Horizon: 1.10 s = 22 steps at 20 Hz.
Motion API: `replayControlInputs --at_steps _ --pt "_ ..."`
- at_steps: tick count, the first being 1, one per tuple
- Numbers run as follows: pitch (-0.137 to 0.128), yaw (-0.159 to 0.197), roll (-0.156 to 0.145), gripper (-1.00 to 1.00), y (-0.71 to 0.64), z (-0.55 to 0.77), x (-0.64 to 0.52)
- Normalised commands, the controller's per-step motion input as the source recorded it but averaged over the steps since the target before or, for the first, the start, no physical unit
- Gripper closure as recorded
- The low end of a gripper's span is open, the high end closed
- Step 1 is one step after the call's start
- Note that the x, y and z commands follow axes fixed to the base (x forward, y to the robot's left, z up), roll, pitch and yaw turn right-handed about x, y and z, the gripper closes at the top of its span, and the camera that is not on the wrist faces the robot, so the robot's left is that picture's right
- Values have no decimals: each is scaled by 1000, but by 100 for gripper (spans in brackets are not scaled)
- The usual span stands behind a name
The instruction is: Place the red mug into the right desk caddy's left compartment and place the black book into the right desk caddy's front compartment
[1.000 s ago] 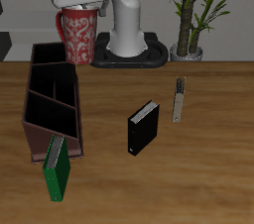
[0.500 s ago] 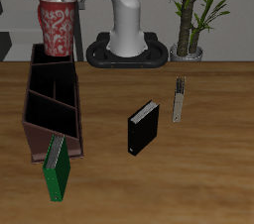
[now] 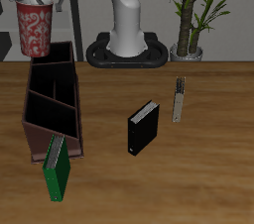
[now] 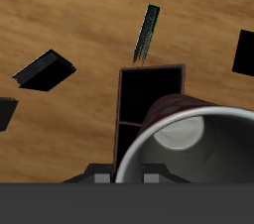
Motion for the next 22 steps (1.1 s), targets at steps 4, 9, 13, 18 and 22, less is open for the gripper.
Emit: replayControlInputs --at_steps 4,9,13,18,22 --pt "39 -12 -1 100 -402 -60 -34" --pt "16 -7 16 100 -251 -54 -55" --pt "0 -55 -7 100 -449 -41 4" --pt "14 -32 10 100 -205 -75 -114" --pt "-11 7 -33 100 -164 -44 -16"
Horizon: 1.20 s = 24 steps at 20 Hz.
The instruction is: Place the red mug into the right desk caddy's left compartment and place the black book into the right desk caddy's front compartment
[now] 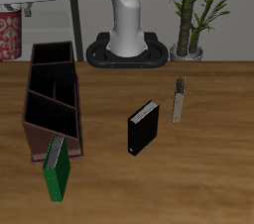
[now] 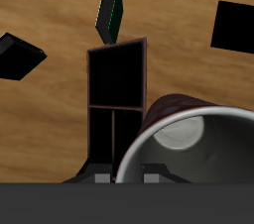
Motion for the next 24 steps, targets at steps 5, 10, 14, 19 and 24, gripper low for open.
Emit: replayControlInputs --at_steps 5,10,14,19,24 --pt "-2 -15 14 100 10 -117 -24" --pt "24 5 8 100 118 -217 -16" --pt "15 8 -13 100 68 -56 44" --pt "-28 16 -5 100 199 148 45" --pt "-51 -7 -40 100 263 150 155"
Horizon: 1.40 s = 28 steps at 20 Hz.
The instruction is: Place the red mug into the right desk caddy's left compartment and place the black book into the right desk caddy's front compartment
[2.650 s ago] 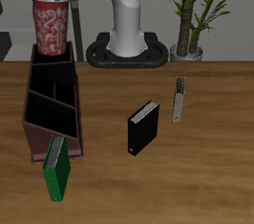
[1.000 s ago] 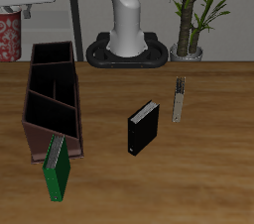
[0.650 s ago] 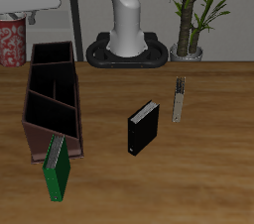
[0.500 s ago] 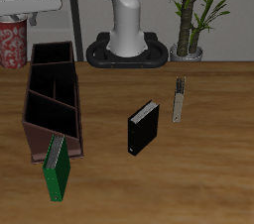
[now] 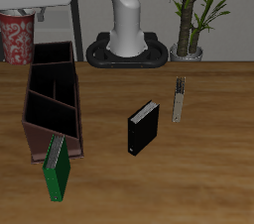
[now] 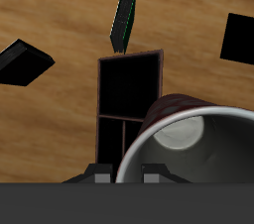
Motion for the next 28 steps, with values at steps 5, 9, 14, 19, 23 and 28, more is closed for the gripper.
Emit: replayControlInputs --at_steps 5,9,14,19,23,28 --pt "-48 -4 -70 100 363 77 257" --pt "1 -17 -35 100 414 -126 276" --pt "3 18 15 100 504 -179 130" --pt "31 2 38 100 317 -176 47" --pt "-3 8 8 100 267 -175 15" --pt "18 -12 -12 100 74 -303 32"
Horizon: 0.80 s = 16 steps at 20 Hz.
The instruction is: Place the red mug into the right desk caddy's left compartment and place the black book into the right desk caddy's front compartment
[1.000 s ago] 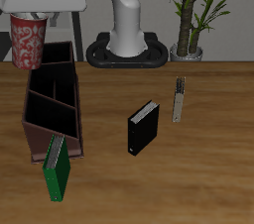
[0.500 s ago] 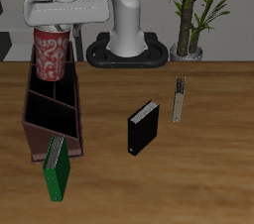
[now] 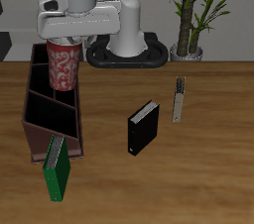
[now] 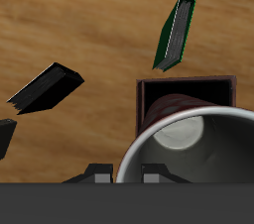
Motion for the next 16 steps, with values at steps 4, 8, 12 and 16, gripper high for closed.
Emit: replayControlInputs --at_steps 4,8,12,16 --pt "30 -9 -5 100 -26 -371 49" --pt "30 -34 15 100 24 -324 -26" --pt "6 -35 -7 100 -71 -90 37" --pt "-10 -26 -23 100 -171 58 87"
